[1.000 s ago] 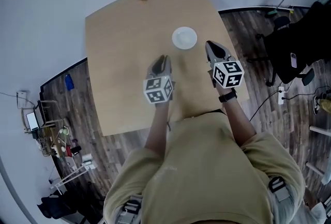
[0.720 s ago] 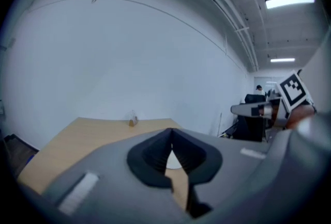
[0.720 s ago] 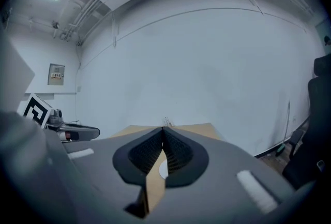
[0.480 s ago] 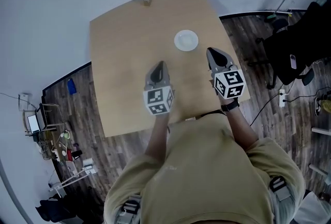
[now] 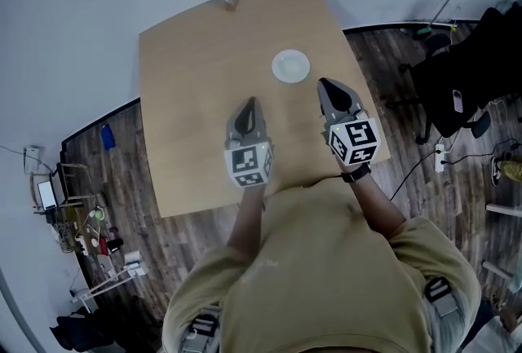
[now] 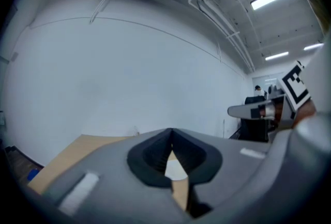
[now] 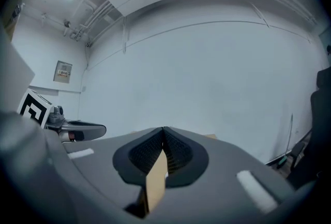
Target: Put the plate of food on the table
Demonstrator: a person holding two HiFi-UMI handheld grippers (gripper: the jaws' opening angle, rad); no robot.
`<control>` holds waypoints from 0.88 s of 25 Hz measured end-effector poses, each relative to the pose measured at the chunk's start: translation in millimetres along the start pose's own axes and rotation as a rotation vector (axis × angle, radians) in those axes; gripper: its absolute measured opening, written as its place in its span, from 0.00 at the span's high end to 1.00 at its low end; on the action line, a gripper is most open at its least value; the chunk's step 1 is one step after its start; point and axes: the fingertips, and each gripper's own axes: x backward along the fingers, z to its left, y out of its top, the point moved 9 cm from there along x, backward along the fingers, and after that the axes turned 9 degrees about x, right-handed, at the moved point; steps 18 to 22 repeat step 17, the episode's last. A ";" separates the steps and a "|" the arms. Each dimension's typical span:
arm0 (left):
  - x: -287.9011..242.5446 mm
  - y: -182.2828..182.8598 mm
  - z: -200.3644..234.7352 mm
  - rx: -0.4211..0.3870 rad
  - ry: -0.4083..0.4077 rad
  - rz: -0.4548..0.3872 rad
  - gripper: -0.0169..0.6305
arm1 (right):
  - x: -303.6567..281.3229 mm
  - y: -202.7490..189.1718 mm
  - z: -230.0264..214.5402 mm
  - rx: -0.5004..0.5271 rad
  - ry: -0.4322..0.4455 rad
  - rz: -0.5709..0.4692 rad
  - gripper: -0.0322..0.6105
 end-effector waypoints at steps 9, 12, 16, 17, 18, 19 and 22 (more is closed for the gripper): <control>-11.2 -1.1 -6.4 0.014 0.007 0.004 0.97 | -5.2 -3.0 -8.9 -0.001 0.014 0.018 0.94; -15.4 -2.3 -5.9 0.020 0.006 0.006 0.97 | -6.7 -4.2 -11.5 0.002 0.005 0.024 0.94; -23.5 -2.6 -10.0 0.026 0.004 0.004 0.97 | -6.3 -5.9 -20.6 0.009 -0.008 0.026 0.94; -25.8 -2.7 -11.3 0.027 0.004 0.004 0.97 | -6.2 -6.5 -23.4 0.010 -0.012 0.027 0.94; -25.8 -2.7 -11.3 0.027 0.004 0.004 0.97 | -6.2 -6.5 -23.4 0.010 -0.012 0.027 0.94; -25.8 -2.7 -11.3 0.027 0.004 0.004 0.97 | -6.2 -6.5 -23.4 0.010 -0.012 0.027 0.94; -25.8 -2.7 -11.3 0.027 0.004 0.004 0.97 | -6.2 -6.5 -23.4 0.010 -0.012 0.027 0.94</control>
